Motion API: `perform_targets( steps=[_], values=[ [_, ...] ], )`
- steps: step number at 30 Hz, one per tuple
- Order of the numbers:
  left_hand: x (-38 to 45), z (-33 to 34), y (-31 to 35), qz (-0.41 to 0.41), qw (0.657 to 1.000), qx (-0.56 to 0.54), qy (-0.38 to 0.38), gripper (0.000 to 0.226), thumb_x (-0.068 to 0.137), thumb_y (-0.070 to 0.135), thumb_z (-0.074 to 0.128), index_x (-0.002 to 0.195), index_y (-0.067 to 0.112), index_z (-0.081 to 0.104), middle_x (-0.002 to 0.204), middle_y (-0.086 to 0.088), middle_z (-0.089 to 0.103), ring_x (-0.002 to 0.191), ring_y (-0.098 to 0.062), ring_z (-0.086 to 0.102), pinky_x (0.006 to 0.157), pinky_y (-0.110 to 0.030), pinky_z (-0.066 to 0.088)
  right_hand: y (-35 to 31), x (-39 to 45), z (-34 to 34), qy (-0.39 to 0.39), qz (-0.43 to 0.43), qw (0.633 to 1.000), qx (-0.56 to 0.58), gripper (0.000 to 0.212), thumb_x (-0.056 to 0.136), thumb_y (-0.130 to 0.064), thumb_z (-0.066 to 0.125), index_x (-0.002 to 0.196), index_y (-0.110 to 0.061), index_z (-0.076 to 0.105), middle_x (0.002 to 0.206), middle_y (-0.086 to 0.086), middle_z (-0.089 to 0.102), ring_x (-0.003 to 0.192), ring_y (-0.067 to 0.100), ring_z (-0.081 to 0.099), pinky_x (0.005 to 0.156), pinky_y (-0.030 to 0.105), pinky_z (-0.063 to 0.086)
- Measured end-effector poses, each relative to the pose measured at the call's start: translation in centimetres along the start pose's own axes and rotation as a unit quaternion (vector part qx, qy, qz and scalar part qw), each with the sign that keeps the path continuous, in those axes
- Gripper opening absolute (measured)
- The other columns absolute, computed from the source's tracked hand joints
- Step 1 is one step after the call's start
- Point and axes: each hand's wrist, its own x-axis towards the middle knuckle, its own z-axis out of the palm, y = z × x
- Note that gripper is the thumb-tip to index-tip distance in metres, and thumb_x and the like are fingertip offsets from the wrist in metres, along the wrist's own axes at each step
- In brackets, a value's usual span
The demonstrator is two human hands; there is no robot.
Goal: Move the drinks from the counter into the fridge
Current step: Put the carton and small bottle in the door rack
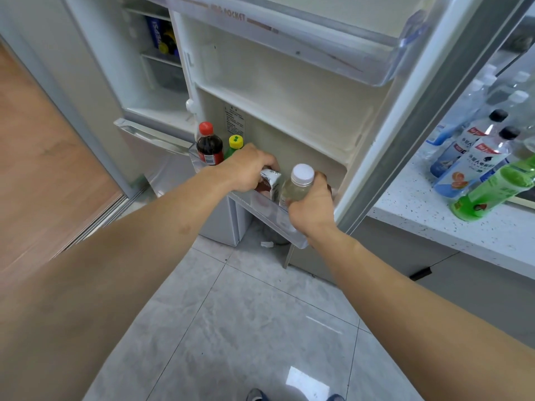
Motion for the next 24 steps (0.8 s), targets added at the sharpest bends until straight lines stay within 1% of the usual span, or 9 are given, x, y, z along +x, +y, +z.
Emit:
perform_targets(
  steps=[2, 5, 9, 11, 13, 16, 19, 21, 24],
  values=[
    [-0.5, 0.2, 0.0, -0.003, 1.000, -0.011, 0.004, 0.049, 0.085, -0.003, 0.063, 0.130, 0.017, 0.062, 0.121, -0.016, 0.061, 0.110, -0.033, 0.059, 0.096, -0.039, 0.048, 0.1, 0.0, 0.0, 0.003, 0.002, 1.000, 0.004, 0.062, 0.081, -0.013, 0.072, 0.136, -0.015, 0.042, 0.129, 0.010, 0.053, 0.117, 0.026, 0.054, 0.090, 0.026, 0.042],
    [-1.4, 0.7, -0.2, -0.002, 0.998, -0.051, 0.034, 0.058, 0.084, -0.014, 0.051, 0.136, 0.013, 0.056, 0.136, -0.013, 0.057, 0.126, -0.027, 0.053, 0.106, -0.030, 0.041, 0.3, -0.1, -0.1, 0.007, -0.006, 1.000, 0.006, 0.068, 0.082, -0.012, 0.071, 0.141, -0.017, 0.038, 0.134, 0.011, 0.049, 0.123, 0.025, 0.049, 0.092, 0.025, 0.039],
    [-3.3, 1.6, 0.1, -0.003, 0.976, -0.147, 0.163, 0.056, 0.085, -0.015, 0.045, 0.134, 0.010, 0.058, 0.136, -0.008, 0.057, 0.126, -0.019, 0.051, 0.106, -0.023, 0.037, 0.5, -1.0, -0.6, 0.017, -0.029, 0.999, 0.034, 0.071, 0.084, -0.011, 0.070, 0.145, -0.018, 0.035, 0.142, 0.011, 0.042, 0.128, 0.024, 0.045, 0.100, 0.022, 0.032],
    [-4.4, 2.4, 0.8, -0.028, 0.942, -0.204, 0.266, 0.048, 0.089, -0.009, 0.047, 0.129, 0.013, 0.062, 0.127, -0.001, 0.061, 0.114, -0.008, 0.056, 0.098, -0.017, 0.042, 0.5, -1.8, -1.0, 0.038, -0.066, 0.997, 0.030, 0.068, 0.084, -0.011, 0.070, 0.143, -0.017, 0.037, 0.141, 0.009, 0.045, 0.126, 0.020, 0.047, 0.099, 0.019, 0.031],
    [-5.4, 3.1, 1.9, -0.056, 0.890, -0.268, 0.364, 0.038, 0.090, -0.004, 0.050, 0.121, 0.013, 0.064, 0.113, 0.003, 0.065, 0.097, 0.004, 0.058, 0.085, -0.011, 0.047, 0.8, -2.8, -1.4, 0.045, -0.105, 0.993, 0.036, 0.062, 0.086, -0.013, 0.070, 0.140, -0.017, 0.041, 0.138, 0.005, 0.049, 0.121, 0.013, 0.049, 0.097, 0.017, 0.034],
    [-6.5, 4.2, 4.1, -0.081, 0.817, -0.347, 0.452, 0.028, 0.091, 0.001, 0.052, 0.113, 0.013, 0.064, 0.096, 0.009, 0.065, 0.087, 0.002, 0.060, 0.079, -0.015, 0.049, 1.5, -4.5, -2.2, 0.035, -0.139, 0.988, 0.057, 0.054, 0.088, -0.016, 0.069, 0.137, -0.020, 0.046, 0.133, -0.002, 0.053, 0.116, 0.006, 0.051, 0.098, 0.015, 0.039],
    [-7.2, 5.2, 7.0, -0.081, 0.769, -0.410, 0.483, 0.023, 0.092, 0.005, 0.053, 0.110, 0.017, 0.062, 0.093, 0.007, 0.066, 0.088, -0.014, 0.065, 0.079, -0.020, 0.052, 2.9, -6.1, -3.4, 0.044, -0.174, 0.983, 0.050, 0.041, 0.089, -0.015, 0.067, 0.128, -0.019, 0.056, 0.121, -0.007, 0.059, 0.106, 0.006, 0.055, 0.094, 0.013, 0.043],
    [-7.3, 6.0, 9.0, -0.077, 0.749, -0.444, 0.486, 0.019, 0.093, 0.008, 0.054, 0.108, 0.017, 0.062, 0.093, 0.002, 0.067, 0.087, -0.013, 0.066, 0.076, -0.022, 0.054, 4.2, -6.7, -4.5, 0.042, -0.162, 0.984, 0.066, 0.032, 0.089, -0.014, 0.066, 0.121, -0.017, 0.062, 0.113, -0.009, 0.062, 0.102, 0.006, 0.060, 0.092, 0.019, 0.048],
    [-6.5, 7.1, 12.3, -0.061, 0.747, -0.478, 0.457, 0.017, 0.095, 0.007, 0.055, 0.107, 0.019, 0.061, 0.091, 0.005, 0.067, 0.084, -0.013, 0.066, 0.074, -0.036, 0.057, 6.6, -7.0, -6.8, 0.043, -0.107, 0.988, 0.099, 0.020, 0.092, -0.015, 0.064, 0.112, -0.019, 0.065, 0.104, -0.014, 0.064, 0.092, -0.003, 0.061, 0.078, 0.012, 0.051]
  ],
)
